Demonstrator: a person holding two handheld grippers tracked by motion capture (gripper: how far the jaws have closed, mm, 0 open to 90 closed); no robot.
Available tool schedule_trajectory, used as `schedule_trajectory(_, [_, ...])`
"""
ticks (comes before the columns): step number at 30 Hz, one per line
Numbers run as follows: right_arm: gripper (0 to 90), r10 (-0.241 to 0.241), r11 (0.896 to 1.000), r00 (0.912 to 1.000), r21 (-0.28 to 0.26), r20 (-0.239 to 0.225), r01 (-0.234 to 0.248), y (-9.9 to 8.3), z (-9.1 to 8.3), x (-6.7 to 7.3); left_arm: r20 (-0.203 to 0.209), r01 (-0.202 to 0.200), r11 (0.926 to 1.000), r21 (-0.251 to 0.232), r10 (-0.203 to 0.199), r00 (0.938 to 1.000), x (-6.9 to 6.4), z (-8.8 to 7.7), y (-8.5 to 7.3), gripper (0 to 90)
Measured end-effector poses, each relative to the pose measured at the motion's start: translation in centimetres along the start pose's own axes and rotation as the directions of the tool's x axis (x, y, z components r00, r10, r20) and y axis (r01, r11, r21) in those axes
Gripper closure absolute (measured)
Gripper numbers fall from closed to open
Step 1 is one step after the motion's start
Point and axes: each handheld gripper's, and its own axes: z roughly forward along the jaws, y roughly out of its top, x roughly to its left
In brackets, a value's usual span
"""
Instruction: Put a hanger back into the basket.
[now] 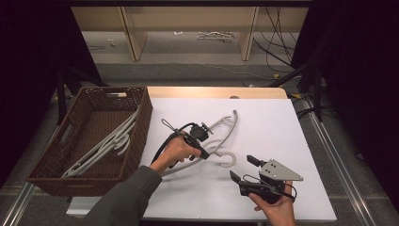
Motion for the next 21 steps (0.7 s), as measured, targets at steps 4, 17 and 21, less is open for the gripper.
schedule_trajectory(4, [22.3,0.001,1.0,1.0,0.007,-0.001,-0.001,0.0,0.0,0.0,0.01,0.045,0.9966,-0.069,-0.045,0.9989,0.6,-1.2,-0.1,82.3])
schedule_trajectory(17, [22.3,0.003,1.0,1.0,0.005,0.0,-0.003,0.0,0.0,0.0,0.065,0.126,0.9729,-0.194,-0.115,0.9912,2.7,-4.2,-0.7,82.4])
schedule_trajectory(21, [22.3,-0.001,1.0,1.0,0.001,0.001,0.001,0.0,0.1,0.0,0.083,0.168,0.9559,-0.241,-0.153,0.9848,2.9,-4.8,-0.9,82.4])
